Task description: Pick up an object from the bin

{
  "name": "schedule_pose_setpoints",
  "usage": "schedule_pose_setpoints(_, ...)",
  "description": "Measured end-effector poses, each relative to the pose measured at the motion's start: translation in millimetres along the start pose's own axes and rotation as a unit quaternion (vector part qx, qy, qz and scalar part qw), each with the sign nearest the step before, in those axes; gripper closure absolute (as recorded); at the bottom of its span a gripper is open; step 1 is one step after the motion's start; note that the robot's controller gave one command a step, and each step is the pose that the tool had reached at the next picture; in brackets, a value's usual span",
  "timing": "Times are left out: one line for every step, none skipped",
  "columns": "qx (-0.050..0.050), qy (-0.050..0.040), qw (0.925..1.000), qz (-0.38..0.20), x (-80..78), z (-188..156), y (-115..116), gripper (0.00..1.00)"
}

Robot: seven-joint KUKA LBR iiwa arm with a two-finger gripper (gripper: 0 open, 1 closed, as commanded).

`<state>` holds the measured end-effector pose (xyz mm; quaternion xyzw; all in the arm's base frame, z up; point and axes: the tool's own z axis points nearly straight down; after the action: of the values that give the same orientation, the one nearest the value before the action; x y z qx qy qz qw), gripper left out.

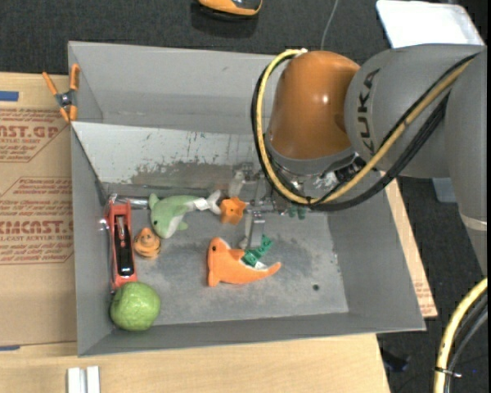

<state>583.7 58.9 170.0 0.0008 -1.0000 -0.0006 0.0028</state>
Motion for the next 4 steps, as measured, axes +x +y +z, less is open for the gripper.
schedule_pose_setpoints(0.0,-0.0038,1.0,0.0,-1.7,-5,0,0.0)
schedule_pose_setpoints(-0.001,-0.0089,0.9991,0.04,20.1,18,-6,0.0)
schedule_pose_setpoints(0.0,-0.0055,0.999,0.044,35.4,78,-3,0.0)
schedule_pose_setpoints(-0.001,-0.0028,0.9976,0.069,53.6,95,-9,0.0)
